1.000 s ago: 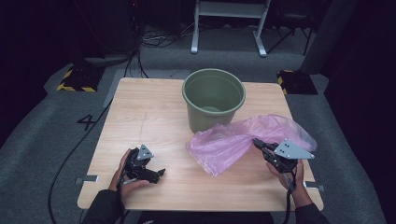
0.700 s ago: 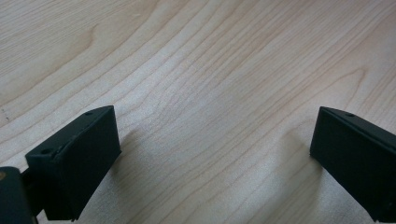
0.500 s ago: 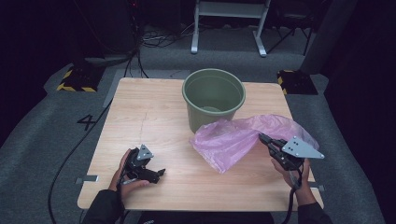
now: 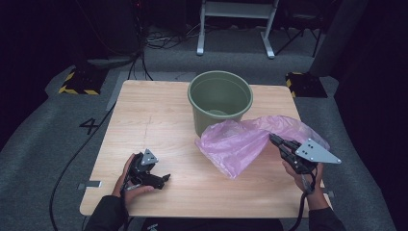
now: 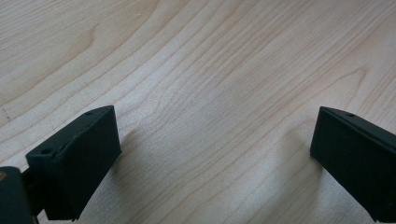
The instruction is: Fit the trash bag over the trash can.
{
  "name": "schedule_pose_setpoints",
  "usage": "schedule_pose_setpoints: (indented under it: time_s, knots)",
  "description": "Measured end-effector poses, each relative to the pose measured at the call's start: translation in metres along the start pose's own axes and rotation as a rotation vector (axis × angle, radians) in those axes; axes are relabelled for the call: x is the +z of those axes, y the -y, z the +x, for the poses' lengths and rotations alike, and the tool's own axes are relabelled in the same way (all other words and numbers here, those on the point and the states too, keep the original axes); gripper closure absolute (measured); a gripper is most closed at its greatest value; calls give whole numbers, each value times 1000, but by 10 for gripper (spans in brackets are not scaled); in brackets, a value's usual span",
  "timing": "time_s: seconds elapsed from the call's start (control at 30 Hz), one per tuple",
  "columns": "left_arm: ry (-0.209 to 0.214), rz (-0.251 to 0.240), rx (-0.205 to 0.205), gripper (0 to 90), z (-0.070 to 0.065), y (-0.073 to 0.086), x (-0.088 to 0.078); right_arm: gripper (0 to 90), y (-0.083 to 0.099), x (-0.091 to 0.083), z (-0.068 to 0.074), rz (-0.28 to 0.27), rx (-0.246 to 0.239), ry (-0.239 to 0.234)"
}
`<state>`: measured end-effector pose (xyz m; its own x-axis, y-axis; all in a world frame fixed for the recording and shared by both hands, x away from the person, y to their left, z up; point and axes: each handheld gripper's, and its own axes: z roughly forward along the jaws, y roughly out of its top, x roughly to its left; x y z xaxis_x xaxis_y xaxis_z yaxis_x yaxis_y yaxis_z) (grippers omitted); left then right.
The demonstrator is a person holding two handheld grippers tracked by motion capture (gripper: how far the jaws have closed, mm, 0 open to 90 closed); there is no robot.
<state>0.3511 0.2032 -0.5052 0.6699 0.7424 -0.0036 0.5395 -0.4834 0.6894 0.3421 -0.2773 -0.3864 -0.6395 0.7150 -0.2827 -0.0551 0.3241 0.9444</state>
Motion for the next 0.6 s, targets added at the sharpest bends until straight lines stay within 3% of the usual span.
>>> schedule_pose_setpoints:
  time_s: [0.6]
  knots:
    - [-3,2,3,12,0,0,0,900,-22,-15,-7,-51,-17,39]
